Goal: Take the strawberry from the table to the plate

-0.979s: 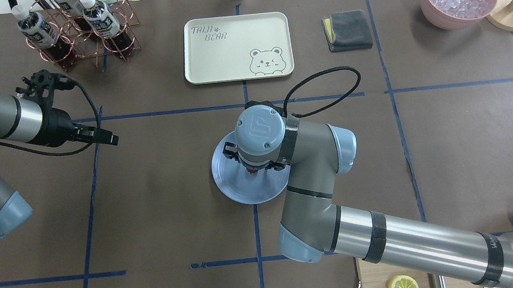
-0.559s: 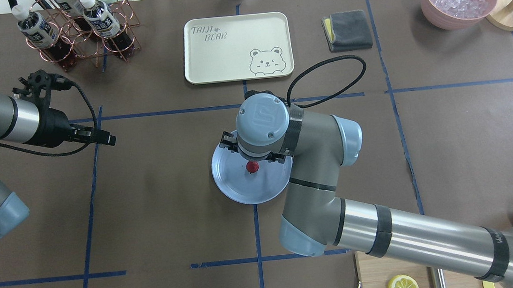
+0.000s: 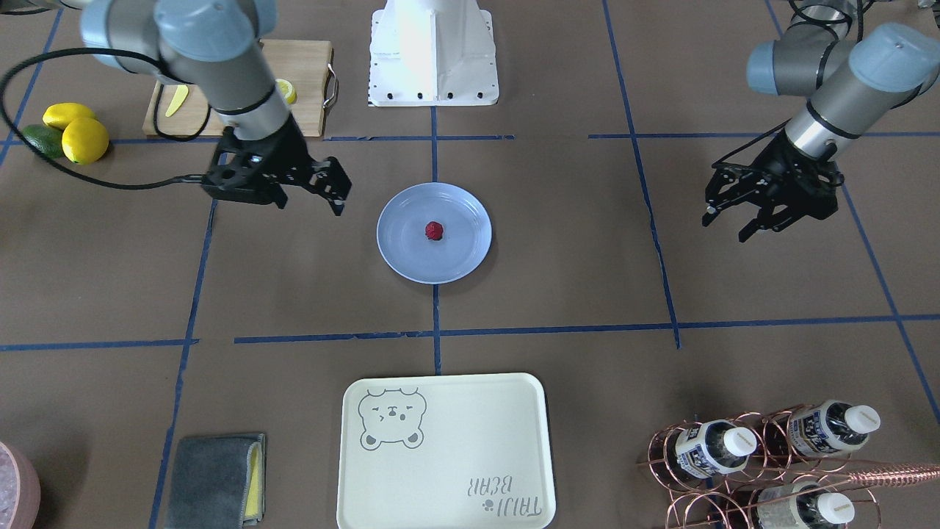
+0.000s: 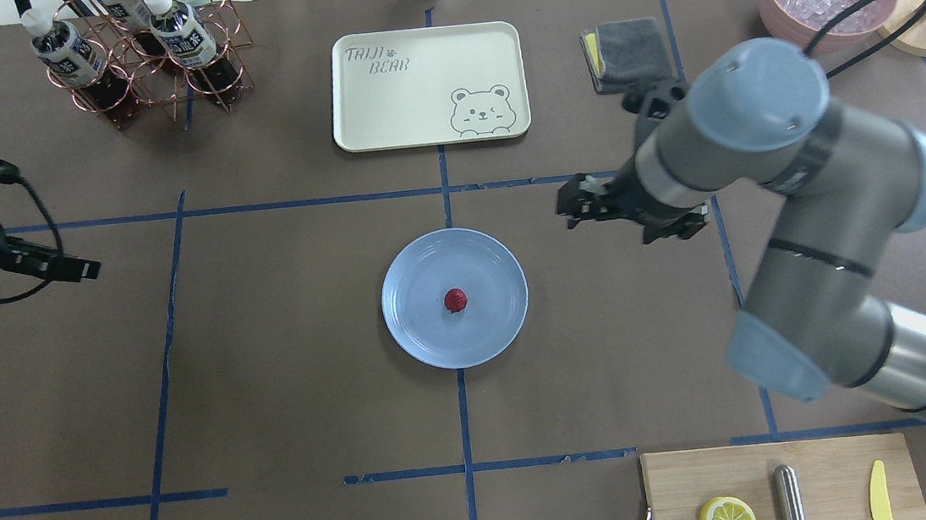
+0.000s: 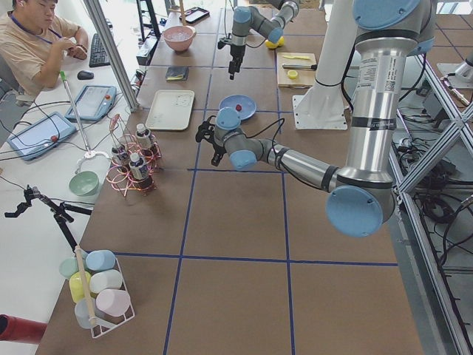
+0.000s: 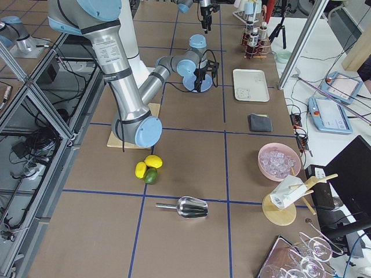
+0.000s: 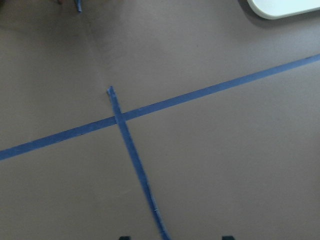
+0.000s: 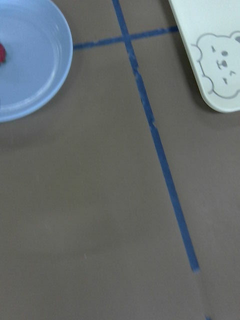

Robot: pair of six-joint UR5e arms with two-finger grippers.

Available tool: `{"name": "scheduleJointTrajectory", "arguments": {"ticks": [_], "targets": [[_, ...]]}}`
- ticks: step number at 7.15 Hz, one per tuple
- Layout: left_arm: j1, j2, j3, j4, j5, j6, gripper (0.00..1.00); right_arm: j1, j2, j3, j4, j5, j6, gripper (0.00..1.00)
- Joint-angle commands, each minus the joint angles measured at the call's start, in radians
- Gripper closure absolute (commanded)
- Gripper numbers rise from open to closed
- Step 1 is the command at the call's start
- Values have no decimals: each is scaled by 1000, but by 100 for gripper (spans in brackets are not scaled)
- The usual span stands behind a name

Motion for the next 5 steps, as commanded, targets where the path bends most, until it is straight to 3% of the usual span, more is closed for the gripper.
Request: {"name": "scheduleJointTrajectory", "arguments": {"ticks": [1,3,4,5], "targets": [[-197,77,37,61,-82,296,32,222,-239,89,-2,151,-362,0],[-415,79,40,266,-153,600,31,461,-400,68,-5,263,-768,0],[-509,76,40,390,-159,734,23,570,-454,34,-5,307,-928,0],[-572,74,37,457,-161,792,0,644,-517,23,-5,335,-1053,0]]}}
